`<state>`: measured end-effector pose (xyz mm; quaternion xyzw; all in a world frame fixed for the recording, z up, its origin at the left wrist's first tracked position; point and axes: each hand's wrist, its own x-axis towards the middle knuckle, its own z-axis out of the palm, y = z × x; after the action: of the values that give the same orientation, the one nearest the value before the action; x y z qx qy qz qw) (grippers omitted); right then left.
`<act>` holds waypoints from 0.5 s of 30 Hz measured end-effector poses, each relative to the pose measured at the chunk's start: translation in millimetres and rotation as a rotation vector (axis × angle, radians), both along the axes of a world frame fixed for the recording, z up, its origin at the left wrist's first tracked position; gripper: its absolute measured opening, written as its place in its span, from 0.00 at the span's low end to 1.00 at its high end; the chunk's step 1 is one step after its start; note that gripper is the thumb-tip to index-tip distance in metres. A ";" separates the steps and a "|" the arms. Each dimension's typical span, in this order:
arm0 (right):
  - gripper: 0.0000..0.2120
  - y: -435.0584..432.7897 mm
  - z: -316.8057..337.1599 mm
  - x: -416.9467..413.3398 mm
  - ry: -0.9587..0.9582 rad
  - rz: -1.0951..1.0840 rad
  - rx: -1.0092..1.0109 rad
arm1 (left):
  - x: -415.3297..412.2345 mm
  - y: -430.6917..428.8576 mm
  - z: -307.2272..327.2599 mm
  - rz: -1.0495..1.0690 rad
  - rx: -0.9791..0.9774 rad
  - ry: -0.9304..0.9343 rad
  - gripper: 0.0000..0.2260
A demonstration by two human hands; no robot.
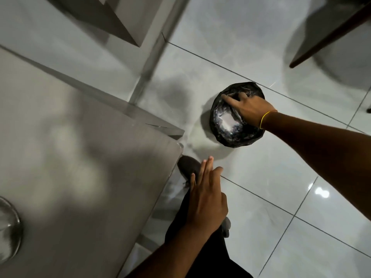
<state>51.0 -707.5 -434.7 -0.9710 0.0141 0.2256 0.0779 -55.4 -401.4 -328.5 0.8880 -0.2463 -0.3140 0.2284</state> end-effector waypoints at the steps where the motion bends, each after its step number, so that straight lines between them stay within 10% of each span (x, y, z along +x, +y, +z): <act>1: 0.40 1.2 -3.8 2.2 0.011 0.014 -0.008 | 0.5 1.2 -1.6 0.001 0.002 0.003 0.32; 15: 0.36 6.6 -20.7 10.7 0.146 0.118 -0.174 | 10.2 8.1 -6.0 -0.026 0.021 -0.024 0.34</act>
<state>61.7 -700.9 -455.4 -0.9543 -0.0180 0.2977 -0.0213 -45.2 -393.3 -334.5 0.8908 -0.2572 -0.3091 0.2118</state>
